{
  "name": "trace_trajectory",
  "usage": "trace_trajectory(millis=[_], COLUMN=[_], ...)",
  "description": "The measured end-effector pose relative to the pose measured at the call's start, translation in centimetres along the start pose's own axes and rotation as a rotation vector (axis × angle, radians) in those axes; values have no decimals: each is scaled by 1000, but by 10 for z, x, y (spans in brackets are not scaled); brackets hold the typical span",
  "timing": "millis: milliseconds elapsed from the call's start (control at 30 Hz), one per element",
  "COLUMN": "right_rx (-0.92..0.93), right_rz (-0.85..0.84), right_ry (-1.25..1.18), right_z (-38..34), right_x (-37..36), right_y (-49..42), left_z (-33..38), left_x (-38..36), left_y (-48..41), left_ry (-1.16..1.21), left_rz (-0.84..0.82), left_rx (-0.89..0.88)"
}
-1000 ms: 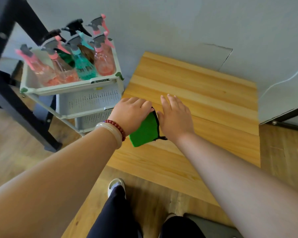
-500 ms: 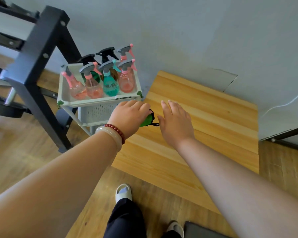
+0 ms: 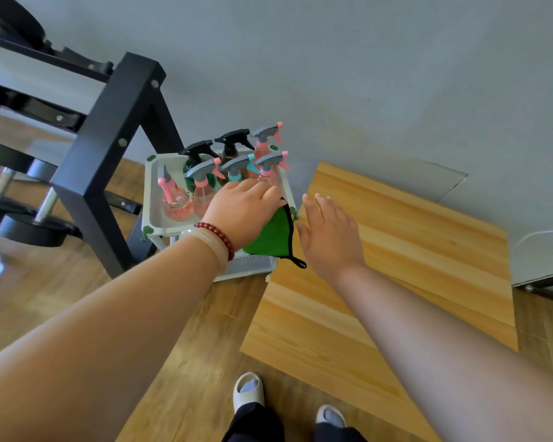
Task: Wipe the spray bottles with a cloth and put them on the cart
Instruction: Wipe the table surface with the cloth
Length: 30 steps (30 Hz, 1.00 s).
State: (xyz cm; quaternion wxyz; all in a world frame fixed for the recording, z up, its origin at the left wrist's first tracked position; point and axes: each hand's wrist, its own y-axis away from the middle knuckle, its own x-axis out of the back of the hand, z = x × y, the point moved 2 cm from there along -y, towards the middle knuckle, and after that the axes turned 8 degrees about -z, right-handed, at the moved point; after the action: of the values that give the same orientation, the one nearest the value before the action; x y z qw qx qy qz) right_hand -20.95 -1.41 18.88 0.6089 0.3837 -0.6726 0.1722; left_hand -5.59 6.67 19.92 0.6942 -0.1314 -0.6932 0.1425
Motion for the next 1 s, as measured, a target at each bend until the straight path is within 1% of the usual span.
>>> trace_trajectory(millis=[100, 267, 433, 633, 700, 867, 1000], right_rx=[12, 42, 58, 59, 58, 68, 60], right_rz=[-3, -3, -39, -69, -89, -126, -148], right_ry=[6, 56, 65, 88, 87, 59, 11], right_z=[-1, 6, 16, 35, 38, 41, 44], right_x=[4, 8, 9, -1, -8, -23, -39], right_y=[-18, -52, -93, -130, -136, -147, -153], left_z=[-19, -40, -63, -81, -86, -91, -78], left_x=[0, -4, -30, -62, -72, -98, -124], left_y=[-17, -50, -78, -95, -95, -91, -78], left_ry=[-15, -27, -43, -66, -67, -74, -70], left_rz=[43, 13, 22, -121, -155, -245, -333], left_rx=[6, 13, 17, -6, 12, 90, 163])
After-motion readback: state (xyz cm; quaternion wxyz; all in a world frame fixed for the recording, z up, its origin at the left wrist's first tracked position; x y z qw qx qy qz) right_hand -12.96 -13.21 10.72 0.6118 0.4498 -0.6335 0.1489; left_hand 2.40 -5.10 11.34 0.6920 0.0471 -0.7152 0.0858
